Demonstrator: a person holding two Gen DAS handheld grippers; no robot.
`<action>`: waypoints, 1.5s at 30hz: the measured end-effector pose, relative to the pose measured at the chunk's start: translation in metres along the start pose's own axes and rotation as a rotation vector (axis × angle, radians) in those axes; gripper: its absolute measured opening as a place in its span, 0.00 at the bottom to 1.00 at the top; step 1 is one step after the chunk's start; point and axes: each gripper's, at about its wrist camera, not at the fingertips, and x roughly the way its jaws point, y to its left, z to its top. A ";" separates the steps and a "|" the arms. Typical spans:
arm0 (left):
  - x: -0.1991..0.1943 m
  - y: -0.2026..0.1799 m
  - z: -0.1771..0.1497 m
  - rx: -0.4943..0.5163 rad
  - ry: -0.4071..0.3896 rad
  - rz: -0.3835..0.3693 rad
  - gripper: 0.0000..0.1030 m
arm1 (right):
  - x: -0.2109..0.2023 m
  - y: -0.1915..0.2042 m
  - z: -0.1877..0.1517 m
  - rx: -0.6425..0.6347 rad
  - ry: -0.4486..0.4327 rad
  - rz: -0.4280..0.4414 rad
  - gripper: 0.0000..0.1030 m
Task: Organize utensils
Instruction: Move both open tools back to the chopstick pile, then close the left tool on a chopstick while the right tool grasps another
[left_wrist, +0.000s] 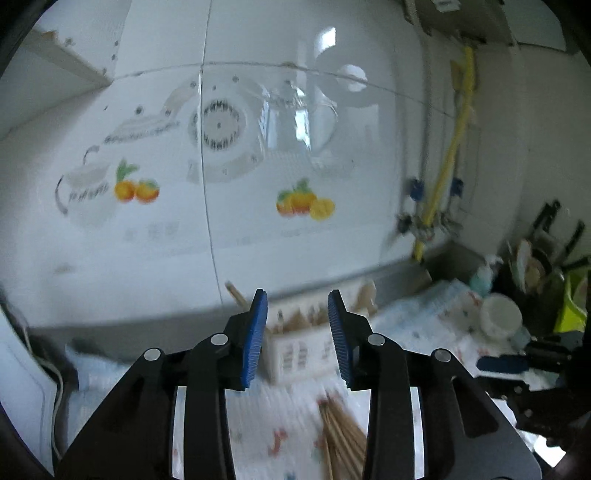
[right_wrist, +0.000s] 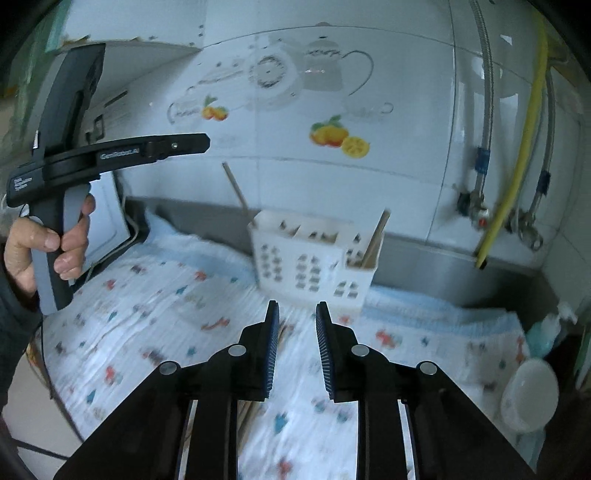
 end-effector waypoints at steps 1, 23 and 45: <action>-0.008 -0.002 -0.012 0.001 0.011 -0.001 0.34 | -0.003 0.008 -0.012 -0.004 0.010 0.002 0.20; -0.035 -0.010 -0.247 -0.092 0.407 -0.083 0.37 | 0.051 0.056 -0.148 0.083 0.246 0.012 0.18; -0.012 -0.024 -0.264 -0.036 0.436 -0.020 0.21 | 0.069 0.049 -0.153 0.124 0.265 0.000 0.11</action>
